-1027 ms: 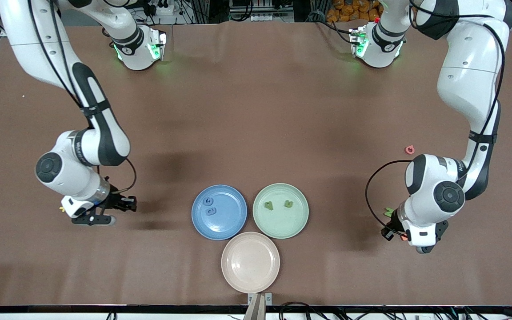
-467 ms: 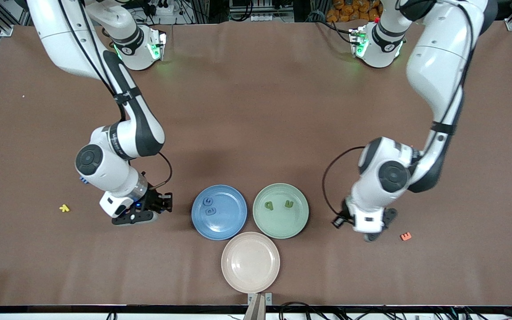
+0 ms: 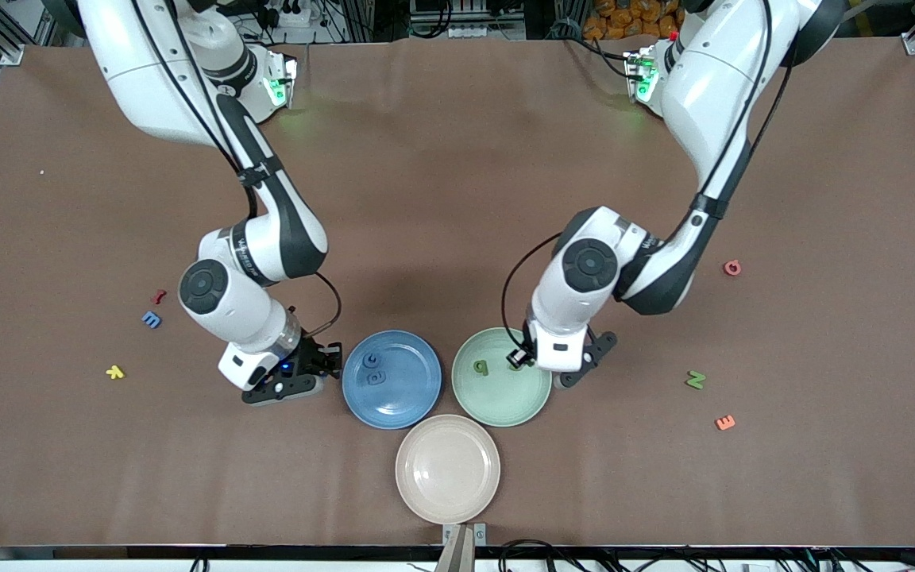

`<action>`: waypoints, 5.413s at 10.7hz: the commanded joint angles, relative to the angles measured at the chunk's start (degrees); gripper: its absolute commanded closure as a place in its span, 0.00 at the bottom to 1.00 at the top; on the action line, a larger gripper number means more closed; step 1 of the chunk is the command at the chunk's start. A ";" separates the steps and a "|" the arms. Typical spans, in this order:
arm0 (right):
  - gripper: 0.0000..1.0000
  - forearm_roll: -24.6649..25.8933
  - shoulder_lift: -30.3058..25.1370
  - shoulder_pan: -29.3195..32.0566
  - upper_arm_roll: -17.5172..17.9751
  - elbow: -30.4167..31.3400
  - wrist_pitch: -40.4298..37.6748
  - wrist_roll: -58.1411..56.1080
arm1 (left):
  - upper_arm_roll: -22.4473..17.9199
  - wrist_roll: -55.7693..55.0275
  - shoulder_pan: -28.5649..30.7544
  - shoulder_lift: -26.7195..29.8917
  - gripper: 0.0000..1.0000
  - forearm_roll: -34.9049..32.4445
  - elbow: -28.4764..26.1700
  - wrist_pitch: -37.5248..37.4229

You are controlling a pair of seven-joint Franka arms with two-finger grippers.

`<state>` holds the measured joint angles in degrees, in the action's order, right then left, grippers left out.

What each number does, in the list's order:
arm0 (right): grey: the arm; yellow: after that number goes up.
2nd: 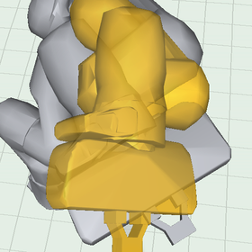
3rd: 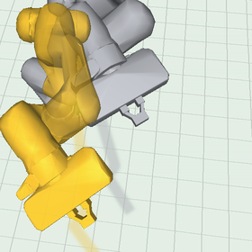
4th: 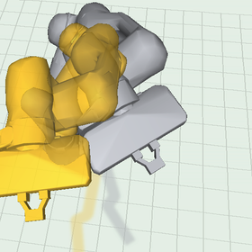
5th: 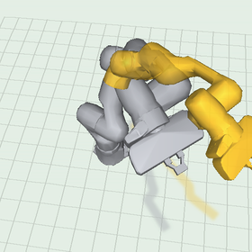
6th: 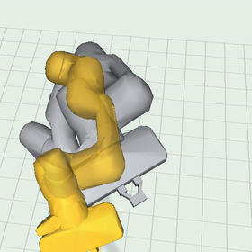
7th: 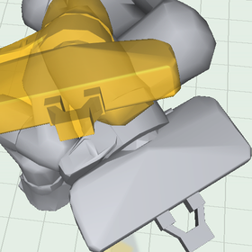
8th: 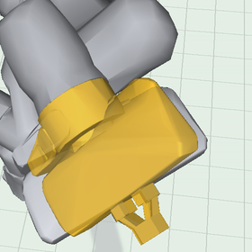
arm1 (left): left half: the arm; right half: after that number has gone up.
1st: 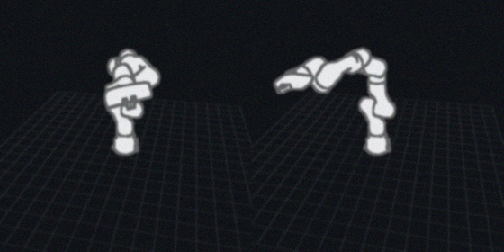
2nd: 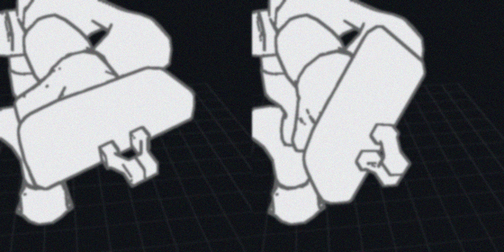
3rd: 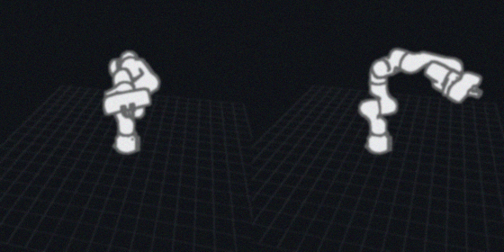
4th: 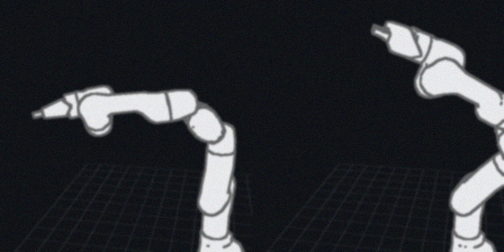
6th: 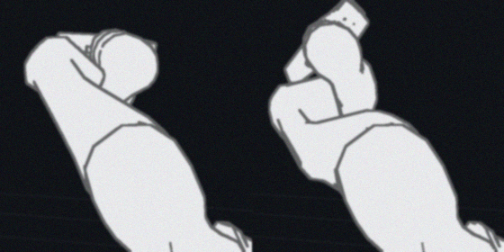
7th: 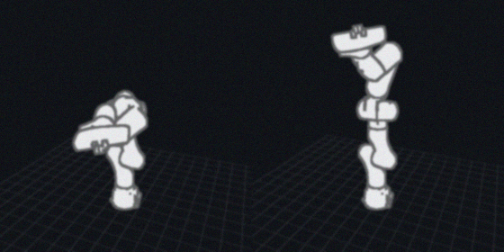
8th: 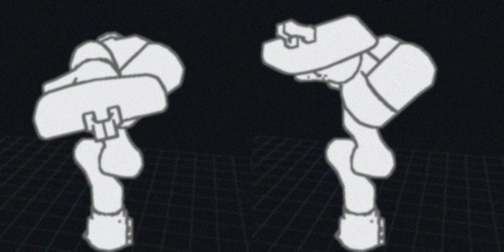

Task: Sort letters by color into matching plates
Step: 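Carry the X to the blue plate while the left gripper carries B, then release the green B on the green plate and lift both grippers away, then grasp the blue E with the right gripper while the left gripper reaches N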

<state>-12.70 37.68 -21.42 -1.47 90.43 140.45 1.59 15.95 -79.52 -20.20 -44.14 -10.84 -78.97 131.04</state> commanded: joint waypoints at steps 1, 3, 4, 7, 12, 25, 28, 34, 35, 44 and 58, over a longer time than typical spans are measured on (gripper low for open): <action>0.77 -1.28 4.75 -2.83 -0.20 -6.56 -0.26 0.34 | 2.31 -3.09 -0.81 0.90 1.00 1.17 -0.75 0.08; 0.77 -1.63 6.34 -4.24 -0.11 -8.77 -0.09 0.52 | 3.99 -3.09 -0.90 -0.76 1.00 1.35 -0.75 4.54; 0.75 -1.63 6.70 -4.51 0.24 -9.04 0.09 0.52 | 4.26 -3.44 -1.68 -1.99 1.00 1.35 -0.83 8.14; 0.00 -3.90 6.70 -4.51 0.51 -9.04 0.00 0.09 | 4.17 -3.27 -2.83 -2.35 1.00 1.26 -1.18 8.53; 0.00 -3.39 5.39 -3.55 -0.02 -8.43 -0.70 -3.95 | 3.30 -2.31 -3.97 -2.88 1.00 0.56 -1.27 8.09; 0.00 3.81 -3.83 13.66 -5.56 0.69 -17.05 -7.04 | 0.39 12.19 3.66 -1.13 0.00 -6.91 -1.54 -2.44; 0.00 8.02 -5.86 18.76 -5.64 5.97 -15.83 -7.04 | 0.57 18.75 10.24 1.24 0.00 -7.09 -1.89 -6.23; 0.00 8.56 -7.27 25.72 -5.64 14.51 -8.27 -18.85 | 0.92 24.41 20.18 2.65 0.00 -7.09 -5.74 -6.42; 0.00 8.65 -6.84 26.24 -5.64 14.86 -7.74 -24.12 | 1.01 27.46 21.24 3.00 0.00 -7.17 -6.97 -5.81; 0.00 8.56 -6.66 29.06 -5.56 26.46 6.06 -45.89 | 0.57 65.36 26.61 3.62 0.00 -6.21 -7.96 -2.90; 0.43 8.48 -8.77 29.06 -5.47 30.77 9.76 -47.12 | 0.48 77.49 27.76 -0.60 0.00 -6.21 -8.13 -2.81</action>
<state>-4.95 30.14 6.76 -7.79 119.30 149.13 -44.74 16.16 -4.30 7.11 -44.37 -16.69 -87.02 127.93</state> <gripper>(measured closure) 0.361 0.000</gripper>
